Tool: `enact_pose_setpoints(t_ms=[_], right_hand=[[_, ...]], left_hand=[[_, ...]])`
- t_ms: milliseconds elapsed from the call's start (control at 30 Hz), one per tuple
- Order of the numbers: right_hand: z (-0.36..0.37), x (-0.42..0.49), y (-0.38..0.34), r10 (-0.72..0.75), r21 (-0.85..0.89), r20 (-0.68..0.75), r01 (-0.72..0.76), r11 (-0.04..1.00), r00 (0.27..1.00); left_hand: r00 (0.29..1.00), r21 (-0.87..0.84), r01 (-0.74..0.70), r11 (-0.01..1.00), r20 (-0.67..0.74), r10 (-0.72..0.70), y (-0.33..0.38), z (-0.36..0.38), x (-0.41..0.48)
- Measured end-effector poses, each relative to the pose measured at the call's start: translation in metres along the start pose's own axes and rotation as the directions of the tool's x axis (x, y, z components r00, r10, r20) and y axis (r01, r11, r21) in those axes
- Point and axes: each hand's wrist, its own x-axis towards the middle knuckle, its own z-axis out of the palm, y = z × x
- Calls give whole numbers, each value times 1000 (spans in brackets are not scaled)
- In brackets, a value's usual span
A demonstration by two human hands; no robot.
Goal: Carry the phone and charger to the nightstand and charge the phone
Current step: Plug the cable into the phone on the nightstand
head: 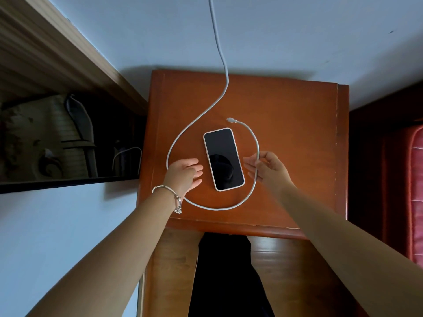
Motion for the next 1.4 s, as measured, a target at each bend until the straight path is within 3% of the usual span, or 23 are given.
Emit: enact_pose_setpoints(t_ms=[433,933,1167,1400], right_hand=[[7,8,-8,27,0,9,-27,1000,1000],[9,4,-13,59,29,-12,-58,998,998],[4,3,-16,70,98,13,-71,993,997],[2,6,-16,44,62,39,-47,997,998]], left_hand=[[981,-97,188,977,-23,-191,14,19,15],[991,44,130,991,-48,-128,3,17,27],[996,-13,84,996,39,-84,1,20,29],[998,9,52,999,22,-52,1,24,29]])
